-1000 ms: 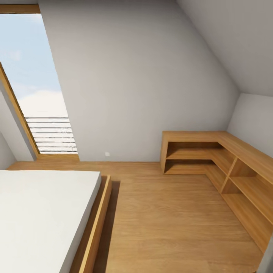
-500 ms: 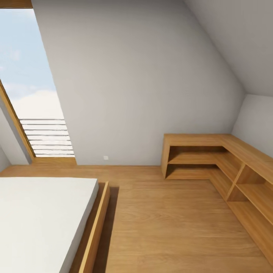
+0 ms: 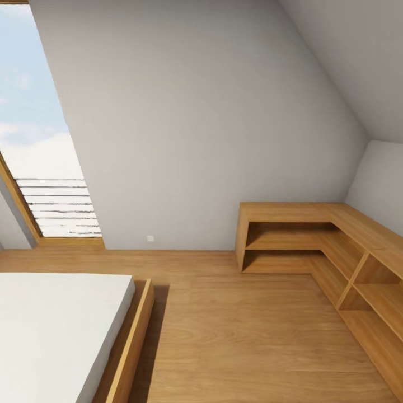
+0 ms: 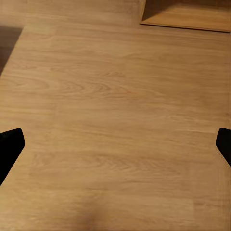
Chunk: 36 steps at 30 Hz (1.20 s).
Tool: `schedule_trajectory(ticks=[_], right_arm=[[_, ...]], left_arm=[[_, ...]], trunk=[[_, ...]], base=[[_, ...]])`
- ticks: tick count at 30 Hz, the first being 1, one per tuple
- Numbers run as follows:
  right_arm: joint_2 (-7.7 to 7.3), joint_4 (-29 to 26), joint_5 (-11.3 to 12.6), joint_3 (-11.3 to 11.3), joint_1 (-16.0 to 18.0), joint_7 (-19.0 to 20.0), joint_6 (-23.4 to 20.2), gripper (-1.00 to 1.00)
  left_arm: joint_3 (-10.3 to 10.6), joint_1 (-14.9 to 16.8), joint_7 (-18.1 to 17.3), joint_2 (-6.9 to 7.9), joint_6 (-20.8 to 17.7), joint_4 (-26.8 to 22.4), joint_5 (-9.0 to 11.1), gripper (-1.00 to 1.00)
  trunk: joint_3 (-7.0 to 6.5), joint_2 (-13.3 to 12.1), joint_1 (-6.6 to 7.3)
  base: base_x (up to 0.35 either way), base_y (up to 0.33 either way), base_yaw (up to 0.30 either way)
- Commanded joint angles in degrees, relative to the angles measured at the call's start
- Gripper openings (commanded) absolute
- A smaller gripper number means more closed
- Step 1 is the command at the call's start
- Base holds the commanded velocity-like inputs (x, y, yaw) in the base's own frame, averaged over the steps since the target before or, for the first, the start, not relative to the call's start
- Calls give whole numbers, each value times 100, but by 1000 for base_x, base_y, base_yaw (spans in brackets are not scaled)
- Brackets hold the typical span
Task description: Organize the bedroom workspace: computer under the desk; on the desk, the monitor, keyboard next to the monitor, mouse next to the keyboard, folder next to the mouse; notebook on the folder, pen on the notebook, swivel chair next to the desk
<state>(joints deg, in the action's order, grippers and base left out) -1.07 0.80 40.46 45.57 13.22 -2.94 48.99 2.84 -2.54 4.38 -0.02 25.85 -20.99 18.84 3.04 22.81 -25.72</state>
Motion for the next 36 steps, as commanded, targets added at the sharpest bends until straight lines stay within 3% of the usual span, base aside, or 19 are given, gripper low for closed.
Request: schedule_trajectory(ticks=[1, 12, 36], right_arm=[[2, 8, 7, 46, 5, -31, 14, 100], [2, 8, 6, 48, 5, -31, 14, 100], [0, 8, 2, 48, 5, -31, 14, 100]], left_arm=[[31, -1, 46, 2, 9, -6, 6, 100], [32, -1, 46, 2, 8, 14, 6, 100], [32, -1, 46, 2, 8, 16, 6, 100]], trunk=[[11, 11, -7], [11, 11, -7], [11, 11, -7]], base=[[320, -172, 0], [322, -128, 0], [332, -8, 0]])
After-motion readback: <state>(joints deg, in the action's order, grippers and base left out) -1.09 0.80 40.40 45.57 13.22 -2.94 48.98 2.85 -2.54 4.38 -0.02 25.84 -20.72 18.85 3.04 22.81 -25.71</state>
